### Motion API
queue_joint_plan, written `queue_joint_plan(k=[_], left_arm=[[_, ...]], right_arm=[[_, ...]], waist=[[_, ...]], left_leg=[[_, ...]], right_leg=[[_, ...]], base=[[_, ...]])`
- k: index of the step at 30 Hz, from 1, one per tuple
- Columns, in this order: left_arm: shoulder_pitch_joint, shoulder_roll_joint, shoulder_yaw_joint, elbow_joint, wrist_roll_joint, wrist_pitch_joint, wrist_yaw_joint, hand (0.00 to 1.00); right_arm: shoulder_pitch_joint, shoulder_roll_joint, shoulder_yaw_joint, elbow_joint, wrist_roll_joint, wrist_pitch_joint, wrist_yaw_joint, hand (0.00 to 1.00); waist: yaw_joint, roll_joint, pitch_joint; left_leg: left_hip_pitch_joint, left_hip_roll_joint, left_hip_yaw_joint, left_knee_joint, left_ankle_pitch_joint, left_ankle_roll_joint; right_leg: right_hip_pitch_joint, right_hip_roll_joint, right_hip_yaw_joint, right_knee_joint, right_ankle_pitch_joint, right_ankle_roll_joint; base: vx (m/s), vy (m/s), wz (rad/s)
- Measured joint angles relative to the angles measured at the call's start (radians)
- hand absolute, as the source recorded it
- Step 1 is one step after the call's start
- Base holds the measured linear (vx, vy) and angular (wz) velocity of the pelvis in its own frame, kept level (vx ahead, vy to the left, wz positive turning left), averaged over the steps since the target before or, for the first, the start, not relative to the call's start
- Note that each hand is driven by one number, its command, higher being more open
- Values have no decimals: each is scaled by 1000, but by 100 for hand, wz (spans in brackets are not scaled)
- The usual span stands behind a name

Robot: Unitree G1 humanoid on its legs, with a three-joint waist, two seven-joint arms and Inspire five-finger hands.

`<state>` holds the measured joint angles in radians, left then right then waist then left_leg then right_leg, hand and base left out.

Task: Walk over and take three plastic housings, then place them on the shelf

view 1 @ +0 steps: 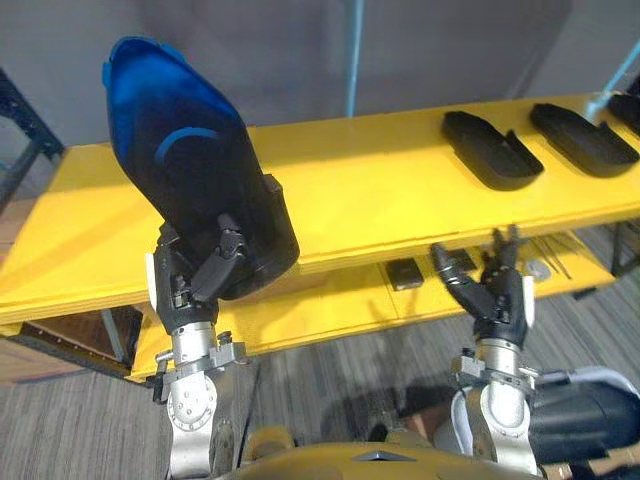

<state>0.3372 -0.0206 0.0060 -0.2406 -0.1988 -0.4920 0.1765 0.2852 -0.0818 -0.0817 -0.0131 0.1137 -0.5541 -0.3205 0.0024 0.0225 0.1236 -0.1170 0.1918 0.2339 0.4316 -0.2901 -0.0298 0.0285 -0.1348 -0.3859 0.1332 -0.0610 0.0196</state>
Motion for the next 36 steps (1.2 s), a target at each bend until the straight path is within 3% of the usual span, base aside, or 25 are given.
queue_joint_plan(k=[1,2,6,10,15,18,20,25,30,36], left_arm=[[-5,0,-1,0,1,-7,5,0],[-8,3,1,1,1,-10,8,0],[-52,61,8,0,-33,-10,-15,0],[-55,69,8,-43,-44,17,-83,0],[-96,102,-51,-116,-129,130,-229,0],[-192,156,-101,-105,-166,240,-243,0],[-259,187,-116,-65,-197,288,-218,0],[-429,198,-52,108,-313,373,-21,0],[-536,213,19,239,-354,425,74,0],[-609,254,61,384,-394,455,132,0]], right_arm=[[-1,-3,-29,-26,-32,-17,-40,100],[-1,-5,-39,-35,-39,-27,-57,100],[7,5,-55,-106,-54,-31,-88,100],[37,29,-54,-151,-54,-31,-47,100],[100,50,-54,-199,25,-20,69,100],[124,49,-52,-199,56,19,131,100],[148,49,-43,-198,56,49,157,100],[222,46,-34,-92,64,120,269,100],[260,13,13,77,-42,227,348,100],[252,-33,128,181,-107,286,407,100]], waist=[[1,14,-3],[1,23,-6],[-14,-13,-12],[-36,-17,-14],[-62,-5,-23],[-90,-4,-33],[-111,-1,-38],[-172,12,-51],[-179,15,-53],[-194,22,-58]], left_leg=[[3,7,-9,-91,117,-19],[14,2,-7,-109,154,-50],[71,-72,69,-202,172,-22],[126,-97,102,-260,175,-18],[177,-91,148,-304,175,-19],[201,-88,187,-316,175,-23],[217,-84,214,-318,172,-27],[242,-67,285,-329,172,-41],[247,-56,307,-334,178,-49],[242,-59,304,-351,190,-51]], right_leg=[[-11,-3,17,4,-3,25],[-12,-6,32,5,-3,37],[-15,-59,104,-39,42,90],[7,-74,129,-67,50,101],[11,-62,168,-68,48,97],[8,-56,203,-67,48,98],[5,-50,229,-65,49,100],[-19,-31,292,-64,61,95],[-30,-16,311,-59,65,90],[-47,-10,319,-46,61,84]], base=[[90,156,-21],[98,214,-32],[121,157,-33],[100,90,-22],[41,-9,-25],[-22,11,-36],[-27,11,-39],[-49,-8,-41],[-23,-25,-13],[-11,-12,0]])
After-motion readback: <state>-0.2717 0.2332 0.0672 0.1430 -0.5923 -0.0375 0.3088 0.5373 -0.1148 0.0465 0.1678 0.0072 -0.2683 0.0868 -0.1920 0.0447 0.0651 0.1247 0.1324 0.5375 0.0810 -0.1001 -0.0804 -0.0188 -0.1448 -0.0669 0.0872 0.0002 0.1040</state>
